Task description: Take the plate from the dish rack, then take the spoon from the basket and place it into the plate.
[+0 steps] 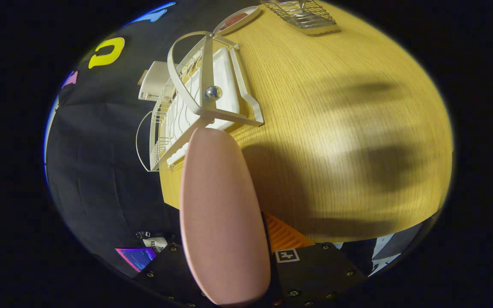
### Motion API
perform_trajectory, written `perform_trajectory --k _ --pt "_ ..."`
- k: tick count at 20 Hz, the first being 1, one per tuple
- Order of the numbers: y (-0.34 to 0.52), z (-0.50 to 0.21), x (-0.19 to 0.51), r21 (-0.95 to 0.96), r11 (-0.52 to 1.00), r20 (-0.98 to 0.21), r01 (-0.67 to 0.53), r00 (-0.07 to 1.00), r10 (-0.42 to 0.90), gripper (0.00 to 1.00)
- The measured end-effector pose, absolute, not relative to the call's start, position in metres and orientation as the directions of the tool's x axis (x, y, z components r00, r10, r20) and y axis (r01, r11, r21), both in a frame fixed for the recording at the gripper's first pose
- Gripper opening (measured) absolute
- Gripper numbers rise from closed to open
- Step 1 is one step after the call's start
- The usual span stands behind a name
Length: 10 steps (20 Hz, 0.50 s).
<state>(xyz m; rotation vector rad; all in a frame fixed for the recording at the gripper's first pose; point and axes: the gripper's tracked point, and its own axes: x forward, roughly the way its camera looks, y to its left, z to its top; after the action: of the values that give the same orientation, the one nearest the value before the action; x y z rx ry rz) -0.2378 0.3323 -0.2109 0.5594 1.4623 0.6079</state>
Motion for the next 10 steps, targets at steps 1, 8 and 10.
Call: perform_trajectory --k 1,8,10 --pt "0.334 -0.211 -0.238 0.685 0.727 -0.727 -0.040 0.016 0.686 0.46" --pt "0.332 -0.215 -0.232 0.664 0.746 -0.745 -0.045 0.035 0.666 0.46" --pt "0.326 -0.217 -0.231 0.643 0.764 -0.763 -0.058 0.039 0.646 0.46"
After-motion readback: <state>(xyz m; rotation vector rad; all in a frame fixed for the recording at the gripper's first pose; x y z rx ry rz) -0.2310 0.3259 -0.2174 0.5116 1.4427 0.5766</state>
